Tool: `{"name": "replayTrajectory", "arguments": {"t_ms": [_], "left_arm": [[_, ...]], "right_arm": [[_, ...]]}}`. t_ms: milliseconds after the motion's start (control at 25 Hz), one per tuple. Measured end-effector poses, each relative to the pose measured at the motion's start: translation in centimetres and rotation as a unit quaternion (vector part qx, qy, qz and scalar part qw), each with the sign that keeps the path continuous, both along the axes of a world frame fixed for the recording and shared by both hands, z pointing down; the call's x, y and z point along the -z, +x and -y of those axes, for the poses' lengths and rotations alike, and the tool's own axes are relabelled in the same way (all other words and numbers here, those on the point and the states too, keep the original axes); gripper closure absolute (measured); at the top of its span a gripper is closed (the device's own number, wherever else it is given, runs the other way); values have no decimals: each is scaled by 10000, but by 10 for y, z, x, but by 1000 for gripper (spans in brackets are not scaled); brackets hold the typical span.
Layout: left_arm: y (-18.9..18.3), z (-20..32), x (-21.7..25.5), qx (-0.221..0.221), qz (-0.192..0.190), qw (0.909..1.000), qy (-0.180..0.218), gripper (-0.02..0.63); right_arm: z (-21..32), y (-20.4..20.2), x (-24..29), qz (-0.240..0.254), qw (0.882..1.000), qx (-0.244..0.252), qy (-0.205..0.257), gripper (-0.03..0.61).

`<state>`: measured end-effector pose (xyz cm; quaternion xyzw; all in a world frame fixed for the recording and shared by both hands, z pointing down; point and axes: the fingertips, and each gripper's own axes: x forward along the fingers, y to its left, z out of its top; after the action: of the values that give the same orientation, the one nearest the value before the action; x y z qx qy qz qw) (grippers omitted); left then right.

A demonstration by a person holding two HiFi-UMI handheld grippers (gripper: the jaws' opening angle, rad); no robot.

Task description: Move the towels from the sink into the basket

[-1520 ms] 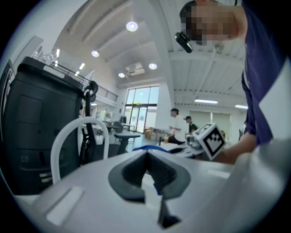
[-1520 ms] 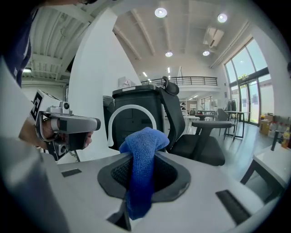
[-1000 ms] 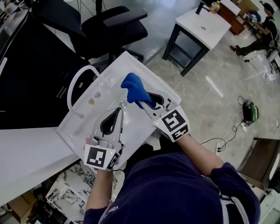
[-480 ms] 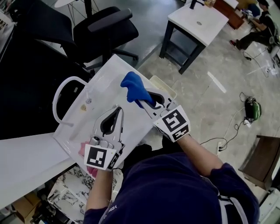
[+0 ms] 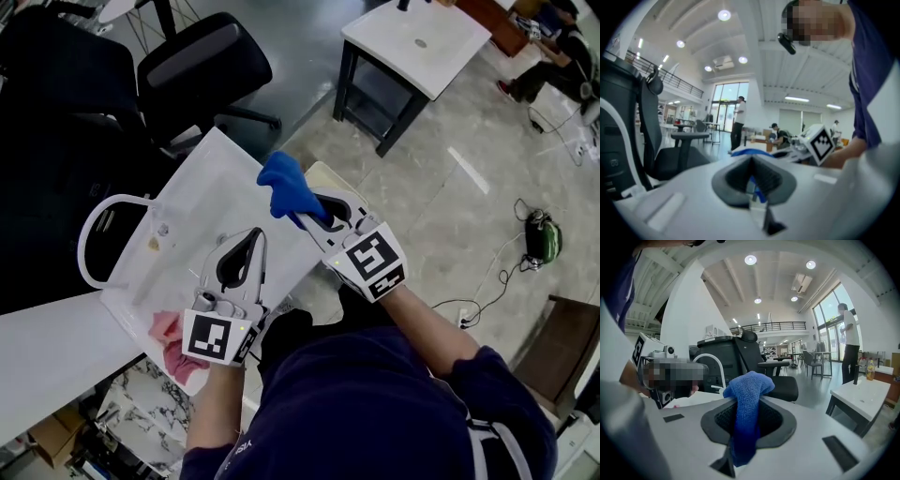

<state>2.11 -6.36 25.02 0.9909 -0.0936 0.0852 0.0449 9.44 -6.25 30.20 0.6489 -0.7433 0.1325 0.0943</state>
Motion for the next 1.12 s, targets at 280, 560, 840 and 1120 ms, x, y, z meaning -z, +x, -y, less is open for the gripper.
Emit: {"name": "replayTrajectory", "arguments": {"t_ms": [280, 560, 840, 1120], "left_arm": [[52, -14, -10, -48, 82, 9999, -55, 611], [97, -23, -24, -18, 174, 9998, -80, 611], [133, -37, -29, 164, 200, 9997, -19, 611], [138, -54, -24, 225, 139, 9997, -12, 611]], "right_arm": [[-15, 49, -13, 103, 9999, -51, -98, 506], [-23, 94, -29, 224, 9996, -42, -155, 506], [-33, 128, -41, 269, 9993, 152, -231, 506], [-45, 137, -39, 235, 9993, 156, -243, 506]]}}
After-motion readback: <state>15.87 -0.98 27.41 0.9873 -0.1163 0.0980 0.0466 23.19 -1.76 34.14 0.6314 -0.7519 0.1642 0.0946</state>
